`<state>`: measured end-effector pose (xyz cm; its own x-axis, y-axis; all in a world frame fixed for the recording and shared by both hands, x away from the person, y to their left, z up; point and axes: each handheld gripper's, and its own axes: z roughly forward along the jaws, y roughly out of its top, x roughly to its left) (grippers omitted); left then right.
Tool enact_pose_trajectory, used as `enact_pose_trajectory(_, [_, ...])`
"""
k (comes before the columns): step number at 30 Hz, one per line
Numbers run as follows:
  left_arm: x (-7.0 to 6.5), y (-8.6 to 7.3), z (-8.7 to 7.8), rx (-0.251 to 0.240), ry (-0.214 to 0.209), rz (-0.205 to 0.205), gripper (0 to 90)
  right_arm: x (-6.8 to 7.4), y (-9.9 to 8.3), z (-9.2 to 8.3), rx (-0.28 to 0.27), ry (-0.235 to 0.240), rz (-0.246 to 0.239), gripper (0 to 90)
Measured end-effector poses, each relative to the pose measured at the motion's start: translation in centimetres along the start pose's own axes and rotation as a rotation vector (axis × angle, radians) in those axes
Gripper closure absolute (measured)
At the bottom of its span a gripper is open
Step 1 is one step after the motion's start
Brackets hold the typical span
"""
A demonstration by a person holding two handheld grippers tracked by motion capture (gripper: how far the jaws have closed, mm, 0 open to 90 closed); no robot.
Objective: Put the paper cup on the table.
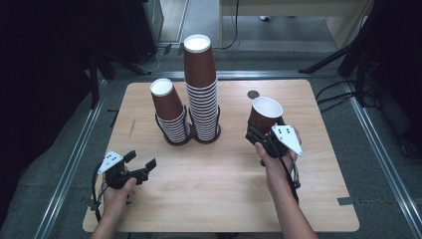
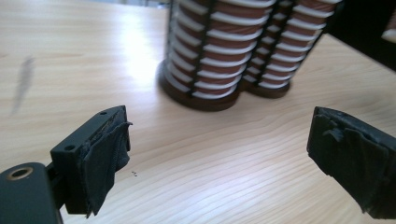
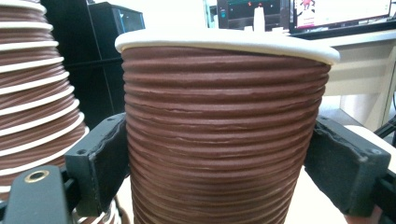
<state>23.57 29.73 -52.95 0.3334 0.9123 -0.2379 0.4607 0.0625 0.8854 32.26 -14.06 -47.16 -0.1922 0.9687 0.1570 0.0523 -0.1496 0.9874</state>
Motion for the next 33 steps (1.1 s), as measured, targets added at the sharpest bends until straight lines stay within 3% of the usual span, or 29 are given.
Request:
enact_pose_trajectory(3, [0.9,-0.4,-0.1,0.014,0.043,0.001,5.8,-1.0,0.4,0.5,-0.011,-0.016,-0.002,13.2])
enact_pose_trajectory(10, [2.5,-1.1,-0.1,0.022,0.089,-0.034,5.8,-3.2,0.3,1.5,-0.026,-0.040,-0.035,13.2])
enact_pose_trajectory(18, [2.7,-1.3,-0.2,0.013,0.068,-0.051,5.8,-5.1,-0.7,3.2,0.000,-0.037,-0.077,13.3])
enact_pose_trajectory(22, [2.9,-1.3,-0.1,0.008,0.067,-0.068,5.8,-5.3,-1.2,3.9,0.025,-0.051,-0.096,13.2])
enact_pose_trajectory(26, [2.9,-1.3,-0.1,0.008,0.064,-0.078,5.8,-5.9,-2.0,5.1,0.041,-0.103,-0.096,13.1])
enact_pose_trajectory(33, [2.9,-1.3,-0.1,0.006,0.062,-0.076,5.8,-6.1,-3.1,6.3,0.068,-0.119,-0.106,13.0])
